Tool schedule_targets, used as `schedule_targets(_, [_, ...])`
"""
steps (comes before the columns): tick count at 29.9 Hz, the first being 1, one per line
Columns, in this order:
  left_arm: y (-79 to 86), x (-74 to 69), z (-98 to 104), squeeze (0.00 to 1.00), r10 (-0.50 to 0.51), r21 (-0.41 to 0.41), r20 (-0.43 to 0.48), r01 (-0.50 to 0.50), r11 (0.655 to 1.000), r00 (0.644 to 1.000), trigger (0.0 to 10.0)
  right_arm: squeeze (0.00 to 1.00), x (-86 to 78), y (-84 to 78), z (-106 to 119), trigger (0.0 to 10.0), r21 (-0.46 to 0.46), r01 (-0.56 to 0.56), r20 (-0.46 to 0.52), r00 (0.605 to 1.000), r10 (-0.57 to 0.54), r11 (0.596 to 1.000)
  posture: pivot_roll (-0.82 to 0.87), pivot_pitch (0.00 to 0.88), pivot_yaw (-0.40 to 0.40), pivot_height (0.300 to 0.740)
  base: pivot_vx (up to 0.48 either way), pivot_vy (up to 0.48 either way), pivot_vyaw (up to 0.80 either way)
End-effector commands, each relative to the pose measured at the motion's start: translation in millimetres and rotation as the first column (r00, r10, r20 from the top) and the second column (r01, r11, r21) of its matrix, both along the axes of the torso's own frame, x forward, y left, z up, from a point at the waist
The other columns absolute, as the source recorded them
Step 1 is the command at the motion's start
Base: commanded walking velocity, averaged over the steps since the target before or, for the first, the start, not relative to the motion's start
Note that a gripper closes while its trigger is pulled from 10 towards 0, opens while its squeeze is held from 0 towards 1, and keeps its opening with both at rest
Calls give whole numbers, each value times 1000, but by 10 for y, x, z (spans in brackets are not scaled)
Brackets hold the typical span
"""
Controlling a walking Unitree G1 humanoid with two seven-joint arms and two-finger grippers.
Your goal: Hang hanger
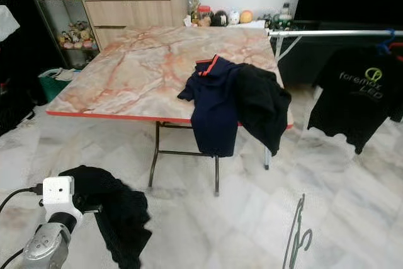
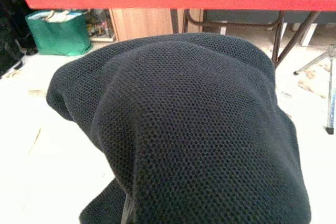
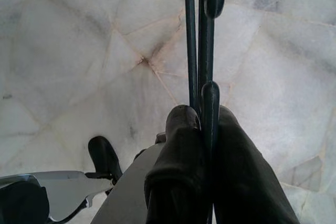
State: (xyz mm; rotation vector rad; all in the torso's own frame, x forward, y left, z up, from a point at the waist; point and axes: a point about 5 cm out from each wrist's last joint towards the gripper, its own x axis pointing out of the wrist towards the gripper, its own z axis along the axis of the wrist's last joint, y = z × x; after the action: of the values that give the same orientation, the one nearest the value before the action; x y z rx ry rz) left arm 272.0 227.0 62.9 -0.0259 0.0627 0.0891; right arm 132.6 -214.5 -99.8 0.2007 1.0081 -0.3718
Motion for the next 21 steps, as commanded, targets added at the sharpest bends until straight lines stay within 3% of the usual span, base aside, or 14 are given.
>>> schedule_targets(1, [-11, 23, 85, 0, -1, -12, 32, 2, 1000, 999, 10000, 0, -47, 0, -9, 10000, -2, -23, 9, 1000, 23, 1000, 101, 0, 79, 740, 0, 0, 0])
schedule_targets(8, [-150, -2, 81, 0, -23, -25, 40, 24, 999, 999, 10000, 0, -117, -91, -15, 10000, -28, -6, -17, 1000, 5, 1000, 126, 0, 69, 740, 107, 0, 0])
schedule_targets(16, [-204, 12, 100, 0, -37, -24, 43, 38, 999, 998, 10000, 0, -164, 40, -52, 10000, -11, -20, -28, 999, 20, 1000, 86, 0, 75, 740, 313, 0, 0])
schedule_targets(21, [-241, 11, 105, 0, -66, -19, 37, 66, 998, 997, 10000, 0, -189, -8, -49, 10000, -11, -9, -23, 1000, 9, 1000, 79, 0, 86, 740, 388, 0, 0])
